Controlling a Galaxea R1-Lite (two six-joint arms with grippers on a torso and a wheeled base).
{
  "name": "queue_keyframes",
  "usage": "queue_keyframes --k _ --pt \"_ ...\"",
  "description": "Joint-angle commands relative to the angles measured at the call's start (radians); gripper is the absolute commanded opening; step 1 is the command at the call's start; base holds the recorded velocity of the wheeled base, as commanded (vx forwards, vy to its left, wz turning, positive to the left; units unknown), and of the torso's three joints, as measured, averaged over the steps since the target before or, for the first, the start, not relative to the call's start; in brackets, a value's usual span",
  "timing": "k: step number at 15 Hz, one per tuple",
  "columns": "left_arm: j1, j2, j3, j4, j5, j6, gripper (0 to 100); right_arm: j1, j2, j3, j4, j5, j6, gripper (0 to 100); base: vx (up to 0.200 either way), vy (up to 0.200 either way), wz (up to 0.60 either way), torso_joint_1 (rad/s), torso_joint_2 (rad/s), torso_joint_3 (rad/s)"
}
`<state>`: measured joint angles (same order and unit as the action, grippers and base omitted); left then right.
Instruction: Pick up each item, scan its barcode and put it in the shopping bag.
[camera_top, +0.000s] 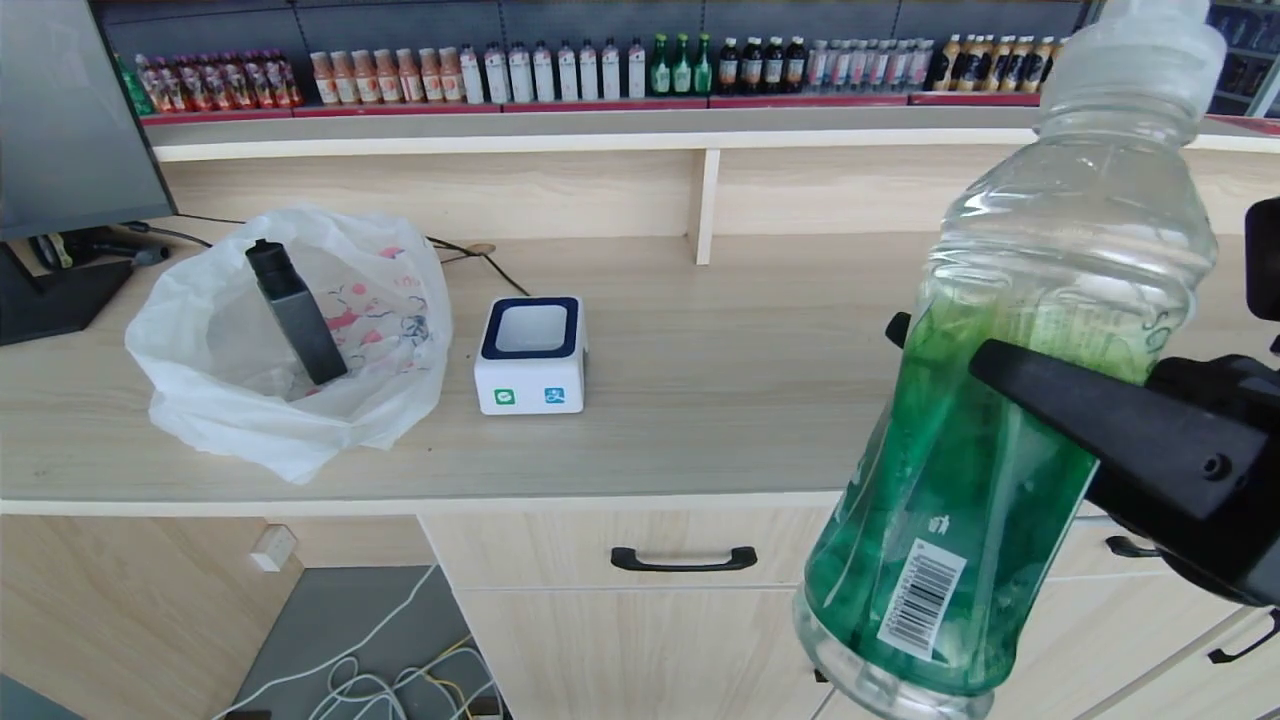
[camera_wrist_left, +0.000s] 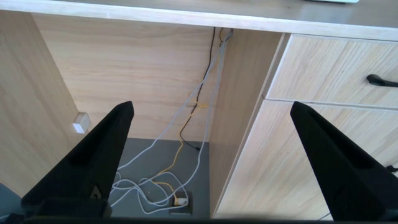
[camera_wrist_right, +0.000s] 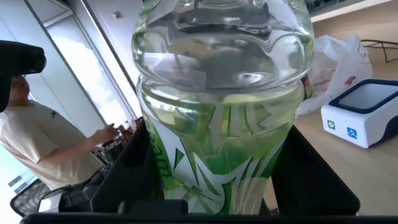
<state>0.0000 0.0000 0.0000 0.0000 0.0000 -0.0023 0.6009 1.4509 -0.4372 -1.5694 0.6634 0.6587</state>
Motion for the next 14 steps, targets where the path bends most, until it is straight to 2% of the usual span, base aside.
queue_keyframes --k 1,5,14 --pt "-0.002 0.000 0.000 0.000 0.000 -0.001 100 0.010 -0.007 -0.044 -0.001 0.004 0.012 0 0.000 0.000 0.00 0.000 0.00 0.000" --pt "0.000 0.000 0.000 0.000 0.000 -0.001 100 0.073 -0.001 -0.052 -0.001 0.004 0.009 0 0.000 0.000 0.00 0.000 0.00 0.000" --pt "0.000 0.000 0.000 0.000 0.000 -0.001 100 0.073 0.009 -0.060 -0.001 0.004 0.012 0 0.000 0.000 0.00 0.000 0.00 0.000"
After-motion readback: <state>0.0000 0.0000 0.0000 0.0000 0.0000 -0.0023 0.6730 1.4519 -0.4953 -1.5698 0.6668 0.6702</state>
